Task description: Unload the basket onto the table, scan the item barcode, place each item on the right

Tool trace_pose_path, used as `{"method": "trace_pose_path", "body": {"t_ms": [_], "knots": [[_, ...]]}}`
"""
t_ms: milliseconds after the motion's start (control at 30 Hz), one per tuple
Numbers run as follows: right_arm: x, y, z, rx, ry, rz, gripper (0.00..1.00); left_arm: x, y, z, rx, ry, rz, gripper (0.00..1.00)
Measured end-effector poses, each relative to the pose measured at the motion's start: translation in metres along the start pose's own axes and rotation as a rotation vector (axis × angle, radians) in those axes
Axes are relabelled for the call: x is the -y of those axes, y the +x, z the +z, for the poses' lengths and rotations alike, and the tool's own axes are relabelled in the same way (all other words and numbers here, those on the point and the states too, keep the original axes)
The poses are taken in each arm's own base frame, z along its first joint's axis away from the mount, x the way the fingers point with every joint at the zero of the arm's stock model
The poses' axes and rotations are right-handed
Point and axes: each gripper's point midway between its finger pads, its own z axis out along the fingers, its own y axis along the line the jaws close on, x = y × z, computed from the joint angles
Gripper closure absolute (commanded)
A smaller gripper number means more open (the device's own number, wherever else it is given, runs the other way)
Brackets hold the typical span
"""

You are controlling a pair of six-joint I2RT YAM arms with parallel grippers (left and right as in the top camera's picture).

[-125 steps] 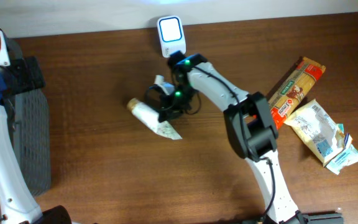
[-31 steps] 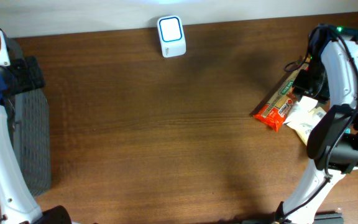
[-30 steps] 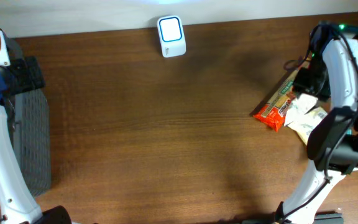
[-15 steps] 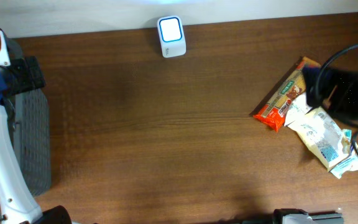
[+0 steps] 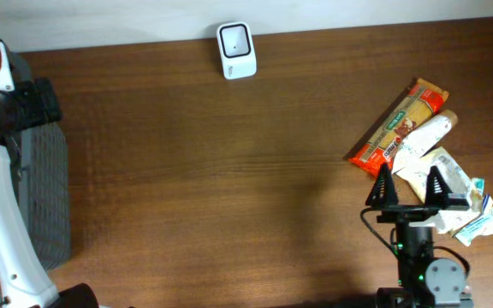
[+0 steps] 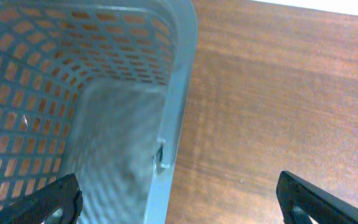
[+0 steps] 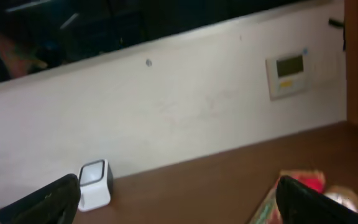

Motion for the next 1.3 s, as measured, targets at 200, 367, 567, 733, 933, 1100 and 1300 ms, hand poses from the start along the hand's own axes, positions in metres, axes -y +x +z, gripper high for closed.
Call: {"method": "trace_pose_path", "body": {"t_ms": [200,367,567,733,933,1100,1300], "knots": [[0.023,0.087,-0.008,-0.262,0.075,0.03,0.01,0.0,0.0,0.0,0.0,0.0,0.0,0.01],[0.023,0.087,-0.008,-0.262,0.075,0.029,0.01,0.0,0.0,0.0,0.0,0.0,0.0,0.01],[0.023,0.087,-0.008,-0.262,0.075,0.03,0.01,0.0,0.0,0.0,0.0,0.0,0.0,0.01],[0.023,0.087,-0.008,-0.263,0.075,0.03,0.02,0.018,0.03,-0.003,-0.125,0.09,-0.06,0.01],[0.023,0.087,-0.008,-0.264,0.076,0.033,0.01,0.087,0.048,0.014,0.138,0.216,-0.026,0.01],[0.023,0.087,-0.008,-0.263,0.076,0.033,0.02,0.095,0.113,0.004,0.468,0.287,-0.079,0.01],[0.024,0.087,-0.008,-0.264,0.076,0.033,0.02,0.084,0.179,-0.002,0.711,0.303,-0.124,0.01]]}}
